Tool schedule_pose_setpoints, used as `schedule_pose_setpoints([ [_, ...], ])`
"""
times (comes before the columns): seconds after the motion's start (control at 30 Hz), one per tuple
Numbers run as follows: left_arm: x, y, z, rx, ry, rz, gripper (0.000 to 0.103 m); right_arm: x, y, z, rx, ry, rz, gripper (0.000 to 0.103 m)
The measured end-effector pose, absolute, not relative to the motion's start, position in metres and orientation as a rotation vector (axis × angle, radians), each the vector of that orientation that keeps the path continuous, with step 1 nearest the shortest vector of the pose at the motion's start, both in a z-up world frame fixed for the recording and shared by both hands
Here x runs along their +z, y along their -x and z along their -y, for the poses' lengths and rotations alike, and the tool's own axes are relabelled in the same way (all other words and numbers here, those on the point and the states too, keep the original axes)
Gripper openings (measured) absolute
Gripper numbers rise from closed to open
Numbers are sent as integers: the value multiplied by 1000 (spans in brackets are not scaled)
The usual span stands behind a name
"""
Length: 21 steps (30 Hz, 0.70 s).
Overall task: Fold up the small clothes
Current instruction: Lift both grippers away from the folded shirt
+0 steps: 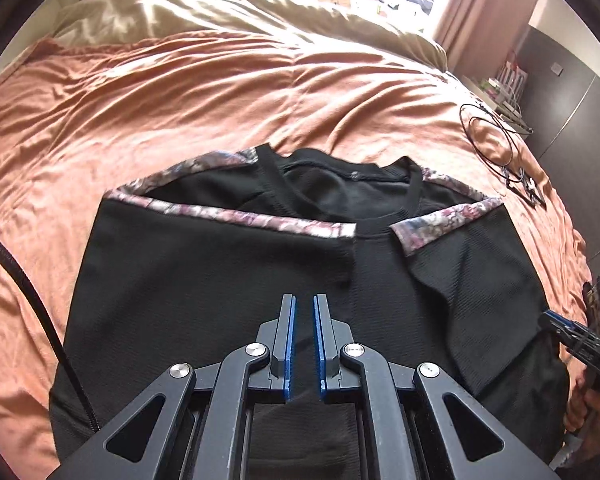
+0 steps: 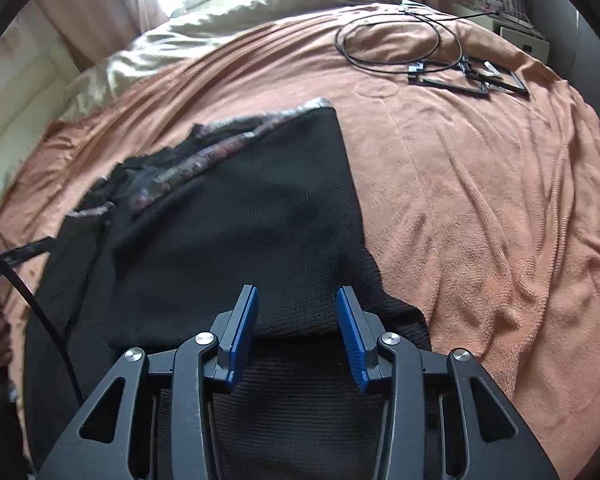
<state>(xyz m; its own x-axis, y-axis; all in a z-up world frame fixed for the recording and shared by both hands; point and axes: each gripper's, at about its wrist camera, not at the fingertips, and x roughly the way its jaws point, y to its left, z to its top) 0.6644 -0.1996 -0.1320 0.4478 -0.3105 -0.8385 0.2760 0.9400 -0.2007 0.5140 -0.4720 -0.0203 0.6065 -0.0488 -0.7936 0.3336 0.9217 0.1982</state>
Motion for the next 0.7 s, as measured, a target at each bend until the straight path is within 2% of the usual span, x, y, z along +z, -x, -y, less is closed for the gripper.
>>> schedule_pose_setpoints([
  [0.2, -137, -653, 174, -357, 74, -1057, 30, -18, -516, 470, -262, -335, -918, 35],
  [0.3, -130, -640, 161, -356, 88, -1049, 39, -5, -506, 464, -255, -320, -902, 38],
  [0.4, -120, -625, 149, -352, 94, -1024, 54, 13, -489, 466, -254, -334, -871, 52],
  [0.47, -108, -609, 141, -337, 98, -984, 69, 28, -471, 459, -249, -339, -844, 68],
  [0.57, -93, -588, 133, -341, 112, -941, 82, 42, -448, 454, -245, -343, -822, 76],
  [0.7, -77, -557, 119, -327, 146, -911, 87, 59, -414, 436, -283, -276, -820, 76],
])
